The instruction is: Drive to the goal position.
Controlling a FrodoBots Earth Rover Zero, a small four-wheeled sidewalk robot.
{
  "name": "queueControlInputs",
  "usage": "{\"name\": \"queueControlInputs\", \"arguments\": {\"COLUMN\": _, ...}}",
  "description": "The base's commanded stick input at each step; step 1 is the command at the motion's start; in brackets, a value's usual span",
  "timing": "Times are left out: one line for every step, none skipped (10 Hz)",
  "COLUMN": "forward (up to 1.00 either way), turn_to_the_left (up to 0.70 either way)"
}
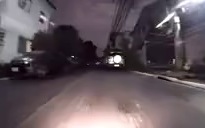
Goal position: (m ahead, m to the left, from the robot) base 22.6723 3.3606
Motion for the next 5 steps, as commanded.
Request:
{"name": "queueControlInputs", "arguments": {"forward": 1.00, "turn_to_the_left": 0.00}}
{"name": "queueControlInputs", "arguments": {"forward": 1.00, "turn_to_the_left": 0.00}}
{"name": "queueControlInputs", "arguments": {"forward": 1.00, "turn_to_the_left": 0.00}}
{"name": "queueControlInputs", "arguments": {"forward": 1.00, "turn_to_the_left": 0.00}}
{"name": "queueControlInputs", "arguments": {"forward": 1.00, "turn_to_the_left": 0.00}}
